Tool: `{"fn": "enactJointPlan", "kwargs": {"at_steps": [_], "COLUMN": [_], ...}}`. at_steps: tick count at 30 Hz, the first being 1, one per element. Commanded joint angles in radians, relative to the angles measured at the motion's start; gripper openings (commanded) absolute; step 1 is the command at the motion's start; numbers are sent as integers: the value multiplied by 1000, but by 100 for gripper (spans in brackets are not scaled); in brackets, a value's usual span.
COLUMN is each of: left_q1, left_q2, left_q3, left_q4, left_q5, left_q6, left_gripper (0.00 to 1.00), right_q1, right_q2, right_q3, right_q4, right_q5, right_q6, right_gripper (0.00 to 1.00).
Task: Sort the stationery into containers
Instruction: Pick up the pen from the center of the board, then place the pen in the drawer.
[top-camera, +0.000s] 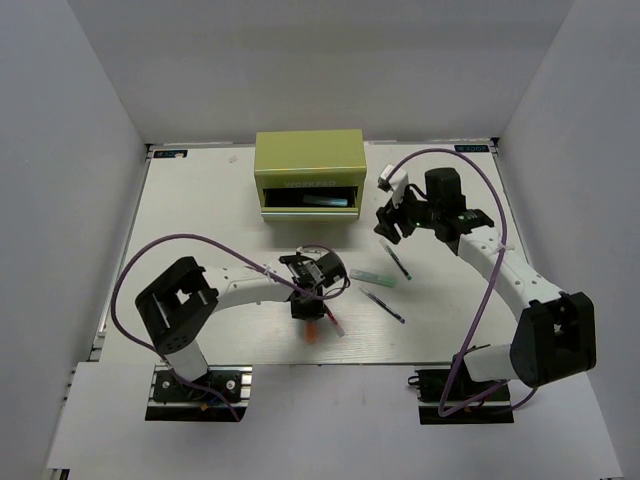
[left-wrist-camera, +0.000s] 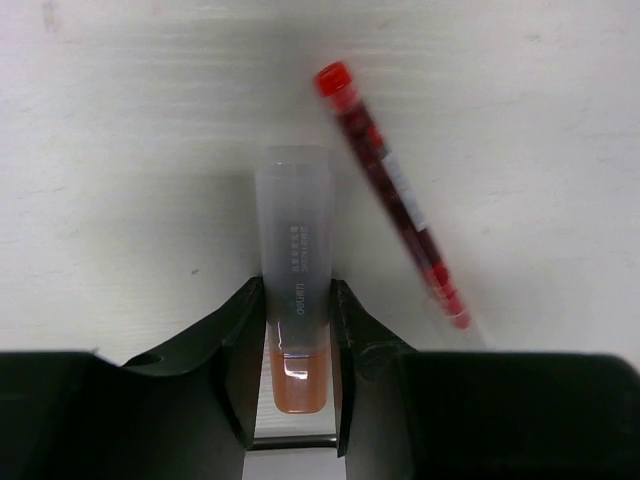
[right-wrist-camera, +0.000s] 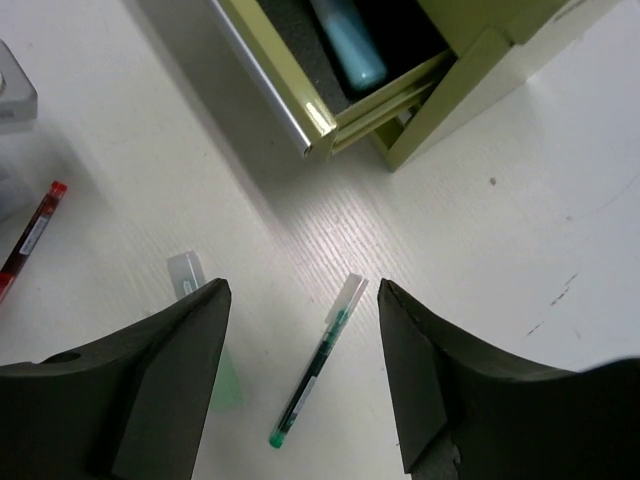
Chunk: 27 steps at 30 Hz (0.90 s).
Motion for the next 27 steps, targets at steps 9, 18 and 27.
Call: {"fn": "enactJointPlan", "kwargs": {"at_steps": [9,18,27], "left_q1": [27,111,290], "left_q2": [-424,-531,-236], "left_q3": [-48,-29,253], "left_q4": [187,565,561], "left_q5": [-86,-96,166], "left_q6": [584,1203,1544], "left_gripper": [0,2,0], "right_q1": [-33,-39,-39], "right_q2": [-65,-80,-102], "right_q3": [-117,-168,-198], "right_q4": [-39,-27,-10], "right_q5": [-138,-142,-144], "right_q6": [-78,-109,-130], "right_gripper": [68,67,67]}}
